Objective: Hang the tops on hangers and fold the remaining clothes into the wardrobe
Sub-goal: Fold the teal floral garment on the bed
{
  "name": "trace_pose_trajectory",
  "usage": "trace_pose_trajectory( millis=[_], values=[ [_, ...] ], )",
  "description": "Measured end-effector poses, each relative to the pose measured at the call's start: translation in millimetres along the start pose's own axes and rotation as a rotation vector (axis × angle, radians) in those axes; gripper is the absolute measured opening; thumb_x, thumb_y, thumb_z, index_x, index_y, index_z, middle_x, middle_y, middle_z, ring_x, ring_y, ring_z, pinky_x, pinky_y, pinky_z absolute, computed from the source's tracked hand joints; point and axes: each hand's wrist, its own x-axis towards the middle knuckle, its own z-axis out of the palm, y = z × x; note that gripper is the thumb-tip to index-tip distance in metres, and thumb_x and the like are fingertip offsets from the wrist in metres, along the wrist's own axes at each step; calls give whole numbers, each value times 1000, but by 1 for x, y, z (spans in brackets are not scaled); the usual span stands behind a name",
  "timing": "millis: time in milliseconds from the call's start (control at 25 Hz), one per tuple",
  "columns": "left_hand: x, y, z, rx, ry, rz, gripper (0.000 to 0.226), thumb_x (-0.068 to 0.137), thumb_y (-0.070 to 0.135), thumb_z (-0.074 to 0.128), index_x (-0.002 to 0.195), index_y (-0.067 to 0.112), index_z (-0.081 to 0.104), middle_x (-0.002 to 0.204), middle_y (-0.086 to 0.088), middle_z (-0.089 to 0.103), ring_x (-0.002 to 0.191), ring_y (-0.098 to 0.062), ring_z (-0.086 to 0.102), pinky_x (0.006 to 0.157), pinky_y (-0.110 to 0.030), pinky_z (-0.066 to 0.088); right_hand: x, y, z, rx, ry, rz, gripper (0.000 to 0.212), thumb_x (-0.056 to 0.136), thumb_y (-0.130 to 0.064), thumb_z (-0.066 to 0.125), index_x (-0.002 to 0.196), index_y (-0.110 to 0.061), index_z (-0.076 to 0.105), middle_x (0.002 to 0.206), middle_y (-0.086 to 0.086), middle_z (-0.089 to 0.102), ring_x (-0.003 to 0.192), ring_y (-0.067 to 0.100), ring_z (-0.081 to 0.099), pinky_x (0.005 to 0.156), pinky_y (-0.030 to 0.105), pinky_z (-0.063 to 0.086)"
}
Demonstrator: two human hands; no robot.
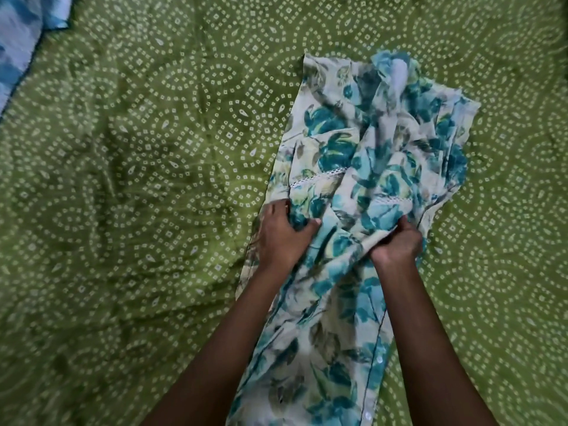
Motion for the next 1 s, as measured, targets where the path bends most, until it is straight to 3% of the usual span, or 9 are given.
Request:
trace_pose_trajectory(
  millis=[160, 200, 320, 480, 680, 760, 840, 920, 1000],
  values=[
    [6, 15, 4, -89, -48, 70, 19, 87, 21, 66, 76, 15, 51, 74, -3, 53, 76, -21, 55, 64, -28, 35, 9, 1, -22, -130, 44, -170, 35, 97, -37, 43, 118, -14, 60, 122, 10, 63, 111, 26, 60, 96, 44, 47],
    [7, 14, 3, -333, -51, -28, 12, 89, 22, 63, 84, 14, 57, 85, -5, 58, 82, -20, 56, 69, -29, 40, 11, 1, -26, -135, 3, -153, 38, 94, -41, 44, 116, -16, 61, 114, 8, 66, 104, 25, 64, 92, 42, 50],
    [10, -2, -6, -995, -209, -526, 61, 83, 52, 59, 134, 20, 47, 138, -7, 49, 121, -26, 50, 103, -46, 39, 17, 0, -31, -100, -65, -124, 39, 91, -47, 42, 108, -20, 63, 102, 5, 69, 98, 23, 65, 88, 39, 50],
    [11, -6, -33, -1149, -454, -558, 40, 86, 37, 57, 115, 10, 59, 113, -12, 67, 100, -25, 64, 88, -37, 52, 19, 0, -35, -60, -58, -138, 39, 96, -43, 41, 92, -20, 73, 93, 3, 72, 88, 21, 68, 78, 34, 55],
    [33, -25, -83, -1335, -167, -392, 32, 84, 16, 58, 112, 2, 52, 88, -9, 68, 68, -15, 68, 72, -29, 57, 21, -2, -33, -151, 1, -206, 37, 86, -41, 60, 112, -15, 66, 109, 8, 68, 100, 25, 65, 91, 43, 51],
    [38, -49, -107, -1370, 54, -435, 5, 92, 10, 49, 90, 8, 54, 58, 3, 65, 44, -2, 58, 44, -11, 45, 15, 1, -29, -517, 184, -486, 27, 84, -30, 67, 100, -8, 63, 103, 9, 65, 93, 22, 62, 89, 33, 47],
    [32, -65, -123, -1356, 115, -518, 26, 96, 10, 45, 71, 15, 46, 36, 10, 45, 26, -3, 37, 30, -11, 30, -10, 14, -21, -933, 415, -1005, 28, 84, -23, 66, 100, -2, 57, 103, 15, 59, 95, 20, 53, 86, 22, 38],
    [28, -69, -131, -1354, 92, -519, 40, 98, 12, 41, 60, 17, 55, 32, 9, 42, 23, -4, 33, 28, -13, 28, -50, 52, -18, -1106, 172, -1245, 32, 83, -22, 65, 102, 1, 54, 100, 14, 56, 93, 19, 49, 82, 22, 38],
    [25, -70, -135, -1400, 76, -469, 61, 98, 9, 38, 43, 14, 64, 37, 7, 51, 25, -3, 39, 30, -11, 32, -81, 100, -21, -1300, -351, -1018, 23, 85, -26, 62, 99, -9, 54, 93, 5, 56, 82, 16, 52, 75, 33, 49]
  ],
)
